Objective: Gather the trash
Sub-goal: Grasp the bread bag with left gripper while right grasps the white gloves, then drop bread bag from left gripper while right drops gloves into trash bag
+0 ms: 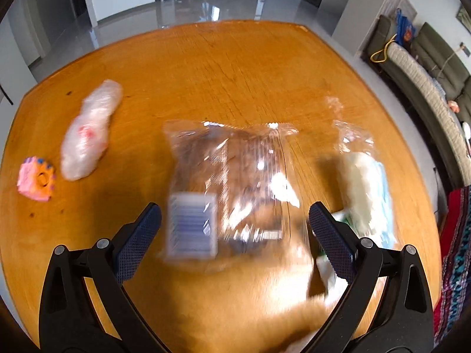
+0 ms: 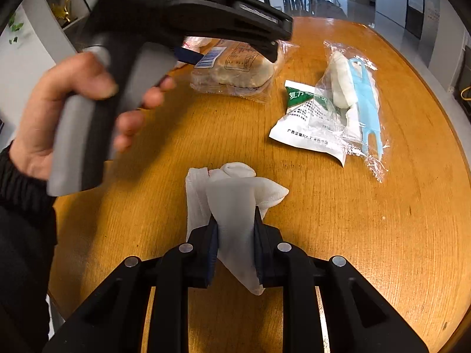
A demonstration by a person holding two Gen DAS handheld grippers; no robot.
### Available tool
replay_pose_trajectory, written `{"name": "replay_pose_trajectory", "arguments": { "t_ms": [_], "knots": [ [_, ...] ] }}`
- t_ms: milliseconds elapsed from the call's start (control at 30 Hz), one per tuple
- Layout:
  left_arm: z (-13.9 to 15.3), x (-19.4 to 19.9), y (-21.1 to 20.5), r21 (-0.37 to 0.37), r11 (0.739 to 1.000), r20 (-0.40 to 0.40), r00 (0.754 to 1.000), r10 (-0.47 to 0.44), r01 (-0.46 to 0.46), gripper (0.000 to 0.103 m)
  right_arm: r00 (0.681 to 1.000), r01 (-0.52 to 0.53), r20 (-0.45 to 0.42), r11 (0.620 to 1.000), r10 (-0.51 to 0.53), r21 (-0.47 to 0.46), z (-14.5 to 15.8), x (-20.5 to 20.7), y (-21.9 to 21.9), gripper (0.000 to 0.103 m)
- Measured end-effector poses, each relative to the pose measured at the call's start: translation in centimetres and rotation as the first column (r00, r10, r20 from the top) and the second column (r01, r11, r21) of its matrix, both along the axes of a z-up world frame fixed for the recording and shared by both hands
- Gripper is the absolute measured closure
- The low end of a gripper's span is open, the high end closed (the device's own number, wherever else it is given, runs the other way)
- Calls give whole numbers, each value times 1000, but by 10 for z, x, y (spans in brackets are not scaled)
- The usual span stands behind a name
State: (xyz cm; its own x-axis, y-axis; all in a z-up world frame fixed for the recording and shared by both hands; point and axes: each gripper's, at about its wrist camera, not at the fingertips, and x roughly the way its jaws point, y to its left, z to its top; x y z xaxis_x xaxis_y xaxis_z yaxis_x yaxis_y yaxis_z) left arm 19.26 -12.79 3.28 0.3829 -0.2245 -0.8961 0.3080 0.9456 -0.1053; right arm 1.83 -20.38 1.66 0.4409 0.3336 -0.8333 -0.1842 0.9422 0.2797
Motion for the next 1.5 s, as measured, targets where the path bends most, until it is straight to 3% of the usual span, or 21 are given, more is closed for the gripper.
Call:
{"name": "replay_pose_trajectory", "arguments": {
  "t_ms": [67,133,233,333,567,933,1267,1400,1500],
  "knots": [
    [-9,8,-5,32,999,2,999,33,-33,7,1000,4,-2,1000,-4,26,0,1,-5,81],
    [-19,13,-5,8,998,-9,998,63,-63,24,1000,14,-9,998,-14,60,0,-2,-15,82],
    [-17,5,10,-55,995,-9,996,88,-88,29,1000,25,-5,997,-24,76,3,-6,-23,82],
    [-12,-12,31,-101,990,-31,995,92,-95,29,1000,29,8,996,-30,86,8,-13,-28,82],
    [18,-71,92,-158,978,14,990,140,-136,30,999,-4,39,995,0,103,28,-34,-19,82],
    [40,-187,193,-210,940,99,951,292,-267,29,990,-121,85,991,115,62,50,-74,43,82],
    [46,-306,311,-241,866,154,863,481,-439,29,947,-309,107,950,303,37,58,-145,157,82],
    [39,-355,357,-271,811,159,807,568,-518,29,902,-424,103,905,419,28,57,-173,211,82],
    [26,-393,390,-284,755,150,750,644,-591,29,855,-514,86,857,511,18,49,-193,255,82]
  ]
}}
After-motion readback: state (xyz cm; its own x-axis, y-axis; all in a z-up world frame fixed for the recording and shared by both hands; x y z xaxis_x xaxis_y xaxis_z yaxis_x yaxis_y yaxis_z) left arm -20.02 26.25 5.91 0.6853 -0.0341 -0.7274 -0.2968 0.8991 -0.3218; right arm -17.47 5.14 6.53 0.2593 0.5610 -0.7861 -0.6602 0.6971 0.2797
